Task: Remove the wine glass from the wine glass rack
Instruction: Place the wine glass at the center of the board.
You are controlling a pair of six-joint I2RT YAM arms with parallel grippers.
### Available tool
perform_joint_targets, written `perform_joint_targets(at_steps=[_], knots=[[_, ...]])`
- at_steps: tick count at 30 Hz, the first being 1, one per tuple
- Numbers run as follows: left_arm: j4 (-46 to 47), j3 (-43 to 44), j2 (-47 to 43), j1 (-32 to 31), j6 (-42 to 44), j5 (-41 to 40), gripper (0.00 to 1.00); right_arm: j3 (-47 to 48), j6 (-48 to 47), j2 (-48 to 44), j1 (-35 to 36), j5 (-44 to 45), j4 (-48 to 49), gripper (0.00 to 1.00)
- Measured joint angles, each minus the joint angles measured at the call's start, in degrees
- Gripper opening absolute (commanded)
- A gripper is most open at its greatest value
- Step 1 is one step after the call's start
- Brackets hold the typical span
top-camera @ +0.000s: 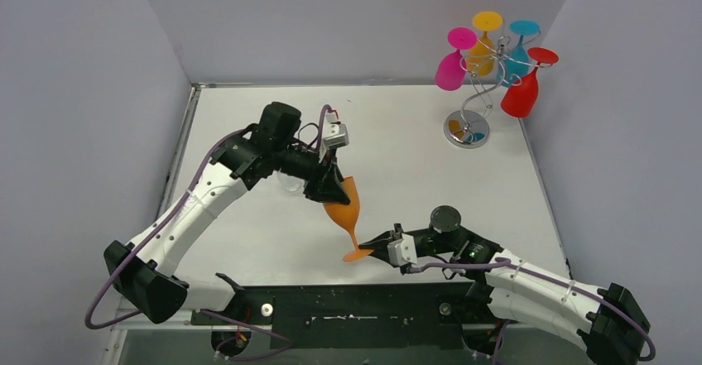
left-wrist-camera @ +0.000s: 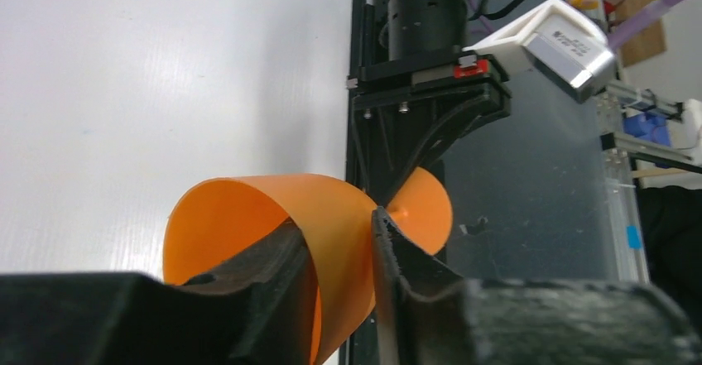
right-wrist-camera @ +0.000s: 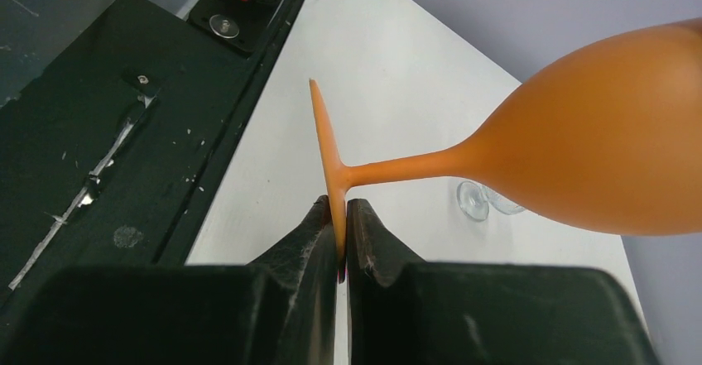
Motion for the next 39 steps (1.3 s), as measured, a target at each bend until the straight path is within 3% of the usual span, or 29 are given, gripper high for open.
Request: perform_joint_targets(at_steps=[7, 17, 26, 29, 39], knots=[[-2.38, 0.0, -2.47, 0.09, -0.02, 5.42, 0.0, 0.0, -3.37, -0.92, 0.0, 1.42, -1.27, 0.0], [-1.55, -2.1, -4.63, 0.04, 0.0, 4.66, 0.0, 0.0, -3.85, -1.18, 0.2, 2.69, -1.79, 0.08], [-1.46, -3.1, -5.22, -0.55, 0.85, 4.48, 0.0, -0.31, -1.73, -0.35, 0.31, 4.87, -2.01, 0.29], [-1.53, -3.74, -5.35, -0.72, 1.27, 4.5, 0.0, -0.66, -0.81, -0.28, 0.24, 5.31, -1.97, 0.41], [0.15, -7.91, -7.91, -0.83, 1.79, 0.61, 0.0, -0.98, -0.52, -0.26, 0.0, 6.4, -0.55, 0.45]])
